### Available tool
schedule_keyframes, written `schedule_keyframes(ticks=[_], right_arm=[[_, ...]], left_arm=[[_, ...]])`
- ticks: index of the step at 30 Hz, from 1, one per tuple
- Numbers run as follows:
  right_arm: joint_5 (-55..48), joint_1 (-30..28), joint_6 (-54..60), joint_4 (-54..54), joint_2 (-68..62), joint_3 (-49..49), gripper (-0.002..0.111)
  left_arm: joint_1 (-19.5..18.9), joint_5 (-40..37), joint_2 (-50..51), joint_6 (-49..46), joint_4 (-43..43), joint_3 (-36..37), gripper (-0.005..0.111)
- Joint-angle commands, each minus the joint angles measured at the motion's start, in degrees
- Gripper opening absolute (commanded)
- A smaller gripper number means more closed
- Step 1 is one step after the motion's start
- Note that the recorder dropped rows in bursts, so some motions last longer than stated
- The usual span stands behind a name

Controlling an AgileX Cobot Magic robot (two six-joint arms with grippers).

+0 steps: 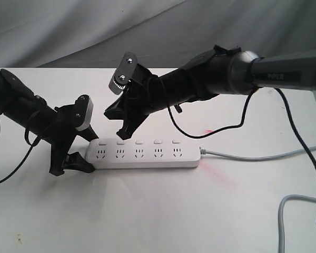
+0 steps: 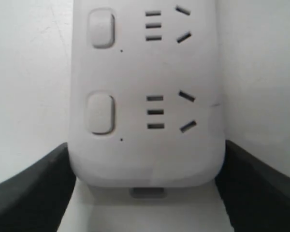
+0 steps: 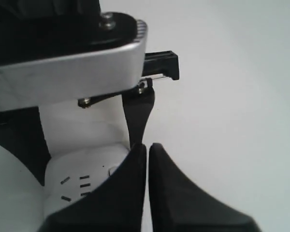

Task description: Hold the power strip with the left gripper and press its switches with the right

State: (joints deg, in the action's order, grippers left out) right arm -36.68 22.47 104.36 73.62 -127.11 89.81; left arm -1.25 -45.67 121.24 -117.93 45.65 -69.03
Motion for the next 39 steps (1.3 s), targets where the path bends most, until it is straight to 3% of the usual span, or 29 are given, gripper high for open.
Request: schedule_keyframes(ticks=[1, 5, 8, 22, 34, 39], right_arm=[[2.1, 0.9, 3.2, 2.2, -1.1, 0.3, 0.017], [2.5, 1.5, 4.3, 3.7, -2.2, 0.3, 0.037], [2.5, 1.7, 6.7, 4.0, -2.7, 0.3, 0.042], [5.1, 3.3, 18.4, 10.4, -6.1, 0.3, 0.043], [8.0, 3.5, 18.1, 11.6, -6.4, 0.3, 0.043], [7.4, 3.5, 10.4, 8.8, -6.4, 3.0, 0.043]], left_arm=[[-0.1, 2.3, 0.2, -0.9, -2.4, 0.1, 0.046], [-0.1, 2.3, 0.2, -0.7, -2.4, 0.1, 0.046], [-0.1, 2.3, 0.2, -0.7, -2.4, 0.1, 0.046], [-0.1, 2.3, 0.2, -0.9, -2.4, 0.1, 0.046], [-0.1, 2.3, 0.2, -0.8, -2.4, 0.1, 0.046], [-0.1, 2.3, 0.2, -0.8, -2.4, 0.1, 0.046]])
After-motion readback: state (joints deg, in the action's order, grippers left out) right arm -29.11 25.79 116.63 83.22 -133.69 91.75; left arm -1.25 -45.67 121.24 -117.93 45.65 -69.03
